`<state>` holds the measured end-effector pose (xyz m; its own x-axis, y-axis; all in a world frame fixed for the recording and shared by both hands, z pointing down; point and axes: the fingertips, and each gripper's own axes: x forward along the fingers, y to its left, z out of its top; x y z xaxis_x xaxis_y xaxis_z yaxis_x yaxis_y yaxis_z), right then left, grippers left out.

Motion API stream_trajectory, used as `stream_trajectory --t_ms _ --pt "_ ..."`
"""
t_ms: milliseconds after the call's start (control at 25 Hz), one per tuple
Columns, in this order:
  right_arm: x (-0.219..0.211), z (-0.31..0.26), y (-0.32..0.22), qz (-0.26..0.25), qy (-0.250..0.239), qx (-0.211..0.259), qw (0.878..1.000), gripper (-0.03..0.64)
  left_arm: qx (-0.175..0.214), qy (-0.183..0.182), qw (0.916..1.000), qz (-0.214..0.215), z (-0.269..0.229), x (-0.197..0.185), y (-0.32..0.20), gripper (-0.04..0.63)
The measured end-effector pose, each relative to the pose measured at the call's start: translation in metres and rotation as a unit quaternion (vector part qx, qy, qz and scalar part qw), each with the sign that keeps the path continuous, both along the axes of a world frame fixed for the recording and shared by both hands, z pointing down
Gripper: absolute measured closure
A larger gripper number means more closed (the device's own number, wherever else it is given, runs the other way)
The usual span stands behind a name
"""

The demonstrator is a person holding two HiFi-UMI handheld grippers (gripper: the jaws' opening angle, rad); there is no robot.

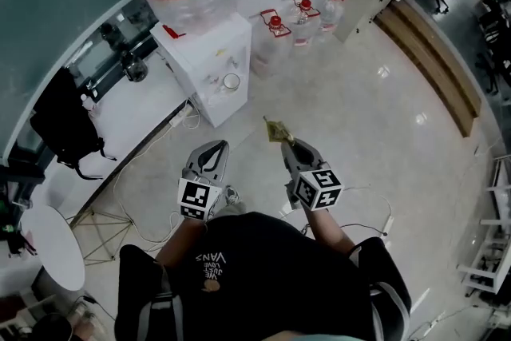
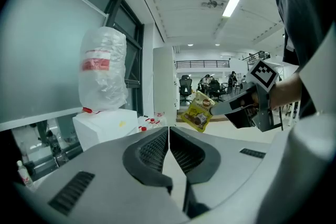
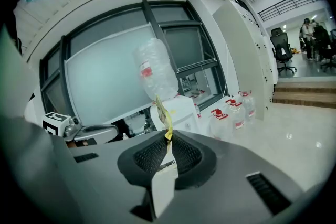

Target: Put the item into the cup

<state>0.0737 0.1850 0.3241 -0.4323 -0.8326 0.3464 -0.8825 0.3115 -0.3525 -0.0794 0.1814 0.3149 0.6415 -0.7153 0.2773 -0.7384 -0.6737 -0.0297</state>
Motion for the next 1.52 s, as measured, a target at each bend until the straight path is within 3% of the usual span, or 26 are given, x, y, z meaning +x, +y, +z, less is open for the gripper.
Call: stream_trajectory --t_ms 240,520,840,1080,1360,1520 --pt "-0.028 0.015 -0.048 0.038 -0.016 -0.016 0.999 0.560 -0.011 -0.001 0.9988 0.047 0.020 -0.022 -0.058 0.574" --pt "-0.043 0.022 -0.091 0.036 -0.007 -0.018 0.999 0.560 -0.012 -0.015 0.9958 0.090 0.050 -0.021 -0.098 0.574" --pt "-0.044 0.050 -0.145 -0.023 0.030 -0.026 0.999 0.561 -0.022 -0.012 0.9992 0.033 0.091 -0.025 -0.137 0.574" --pt "-0.036 0.076 -0.194 -0.078 0.080 -0.035 0.993 0.560 -0.044 -0.031 0.9985 -0.011 0.129 -0.021 -0.174 0.572" --pt "-0.037 0.120 -0.246 -0.115 0.093 -0.049 0.988 0.560 -0.075 -0.058 0.9946 -0.043 0.191 -0.021 -0.218 0.572" --pt "-0.037 0.146 -0.263 -0.126 0.100 -0.059 0.985 0.560 -0.087 -0.052 0.9934 -0.054 0.223 -0.019 -0.234 0.564"
